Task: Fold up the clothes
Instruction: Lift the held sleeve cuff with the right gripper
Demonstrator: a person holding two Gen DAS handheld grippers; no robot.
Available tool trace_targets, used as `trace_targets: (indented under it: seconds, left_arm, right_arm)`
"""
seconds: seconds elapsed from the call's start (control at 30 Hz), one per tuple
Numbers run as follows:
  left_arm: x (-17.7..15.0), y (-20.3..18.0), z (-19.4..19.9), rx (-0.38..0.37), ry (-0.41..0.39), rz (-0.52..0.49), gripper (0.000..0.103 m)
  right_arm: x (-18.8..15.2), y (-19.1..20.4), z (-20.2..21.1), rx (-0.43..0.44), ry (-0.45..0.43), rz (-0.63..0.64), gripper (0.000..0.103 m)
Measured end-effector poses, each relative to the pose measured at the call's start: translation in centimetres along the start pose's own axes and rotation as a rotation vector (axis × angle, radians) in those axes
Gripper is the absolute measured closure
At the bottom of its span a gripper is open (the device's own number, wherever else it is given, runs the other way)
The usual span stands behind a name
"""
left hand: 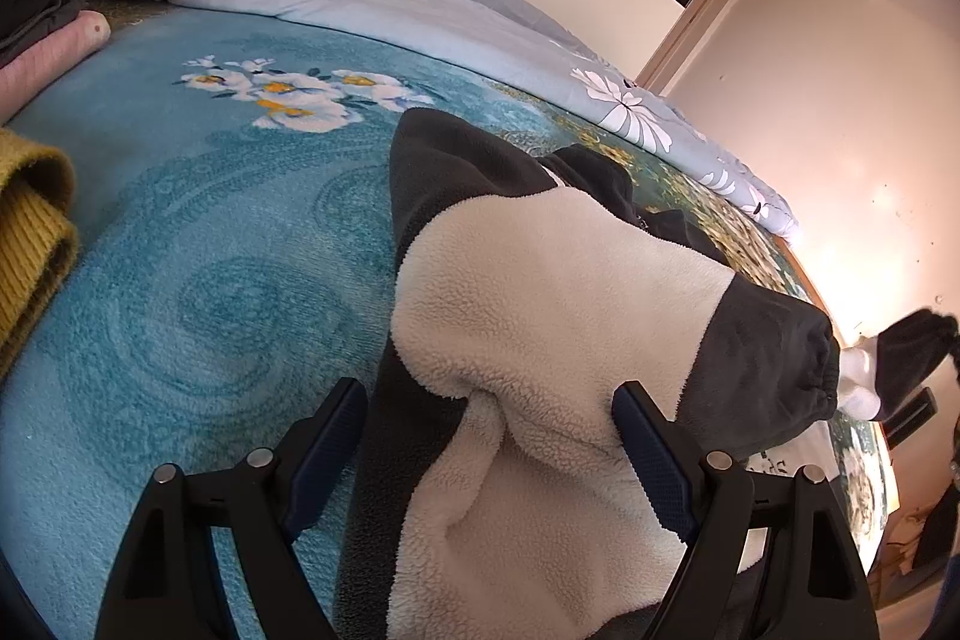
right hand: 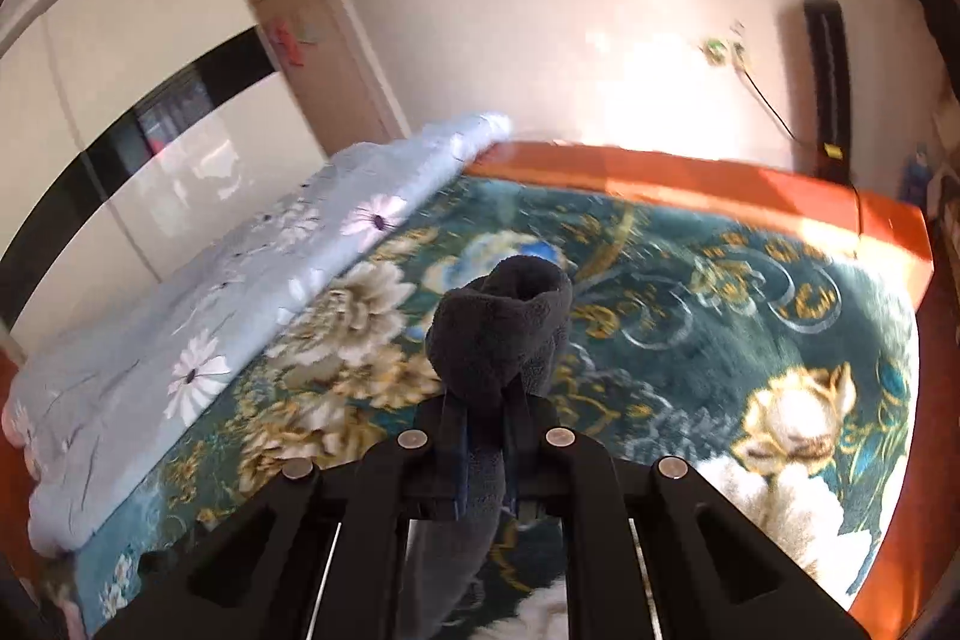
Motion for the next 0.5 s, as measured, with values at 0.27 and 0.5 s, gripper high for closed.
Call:
trace_targets:
  seconds: [0.27, 0.5]
  left_arm:
    - [1.3, -0.1, 4.5, -0.123, -0.055, 0.07, 0.017]
    - [2.6, 3.5, 7.2, -0.175, -0.071, 0.212, 0.017]
  right_arm:
    - [-3.9, 26.1, 3.1, 0.37, -0.043, 0.386, 0.094]
    - [-19.5, 39.5, 0.9, 0.644, 0.202, 0.49, 0.094]
Point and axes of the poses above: each gripper's, at about its wrist camera, not at the fingertips, and z roughly against the way its jaws point, y to its left, x to its top, the point moved 8 cm from there along -z, roughly the way its jaws point, and after that the axes turned 12 degrees about x, right-handed, at the moved point
